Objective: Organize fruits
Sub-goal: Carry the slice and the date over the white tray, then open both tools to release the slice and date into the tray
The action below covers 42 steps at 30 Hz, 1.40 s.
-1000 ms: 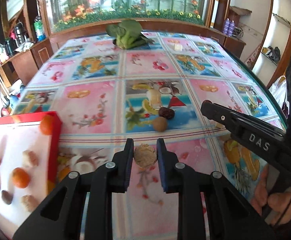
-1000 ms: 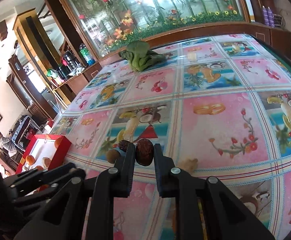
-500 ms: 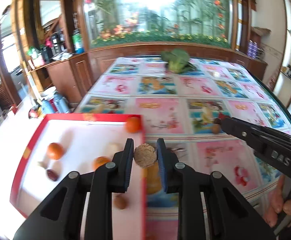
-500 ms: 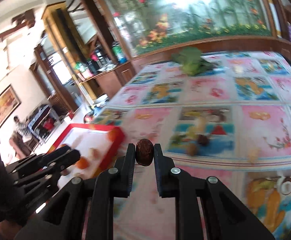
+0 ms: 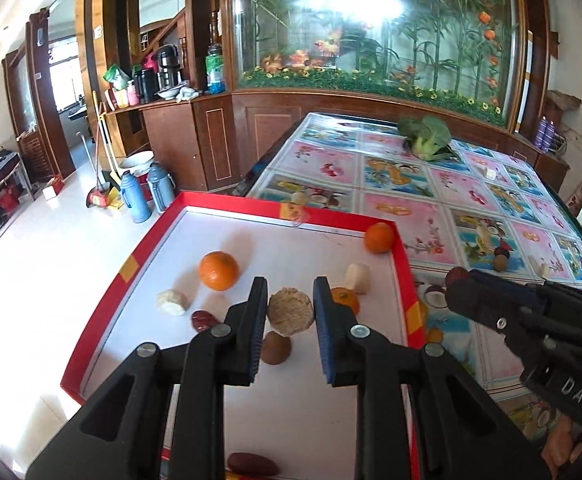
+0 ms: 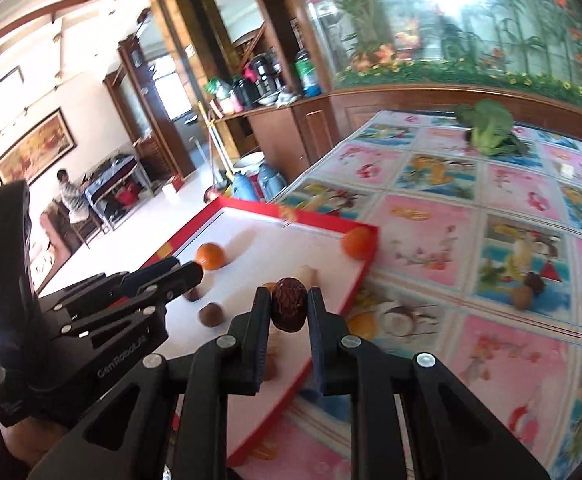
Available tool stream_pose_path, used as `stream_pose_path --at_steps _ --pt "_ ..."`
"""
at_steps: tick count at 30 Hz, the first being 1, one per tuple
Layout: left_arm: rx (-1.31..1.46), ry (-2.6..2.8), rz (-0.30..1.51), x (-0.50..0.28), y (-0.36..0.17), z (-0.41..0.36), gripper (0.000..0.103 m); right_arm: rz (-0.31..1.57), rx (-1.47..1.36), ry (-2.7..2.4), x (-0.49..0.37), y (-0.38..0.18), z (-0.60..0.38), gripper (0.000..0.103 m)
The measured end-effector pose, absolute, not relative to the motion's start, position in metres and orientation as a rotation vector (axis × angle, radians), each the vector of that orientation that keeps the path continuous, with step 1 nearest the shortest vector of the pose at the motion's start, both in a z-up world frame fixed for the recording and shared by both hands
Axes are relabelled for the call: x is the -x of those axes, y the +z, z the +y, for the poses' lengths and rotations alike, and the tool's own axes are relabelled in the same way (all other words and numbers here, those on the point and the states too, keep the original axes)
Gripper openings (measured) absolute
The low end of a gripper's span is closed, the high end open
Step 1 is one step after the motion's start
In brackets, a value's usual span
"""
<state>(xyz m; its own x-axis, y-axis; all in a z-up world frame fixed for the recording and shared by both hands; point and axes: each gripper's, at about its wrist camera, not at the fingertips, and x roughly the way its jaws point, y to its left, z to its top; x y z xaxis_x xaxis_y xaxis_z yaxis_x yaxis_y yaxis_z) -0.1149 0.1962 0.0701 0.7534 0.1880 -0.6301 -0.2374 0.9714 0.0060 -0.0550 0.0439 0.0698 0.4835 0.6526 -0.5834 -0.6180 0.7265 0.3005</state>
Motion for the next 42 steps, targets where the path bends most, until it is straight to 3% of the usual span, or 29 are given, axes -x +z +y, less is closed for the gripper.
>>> stream_pose_path --at_steps 42 --pt "0.135 0.327 0.815 0.127 0.018 0.26 0.025 0.907 0.054 0.875 0.09 0.013 0.103 0.017"
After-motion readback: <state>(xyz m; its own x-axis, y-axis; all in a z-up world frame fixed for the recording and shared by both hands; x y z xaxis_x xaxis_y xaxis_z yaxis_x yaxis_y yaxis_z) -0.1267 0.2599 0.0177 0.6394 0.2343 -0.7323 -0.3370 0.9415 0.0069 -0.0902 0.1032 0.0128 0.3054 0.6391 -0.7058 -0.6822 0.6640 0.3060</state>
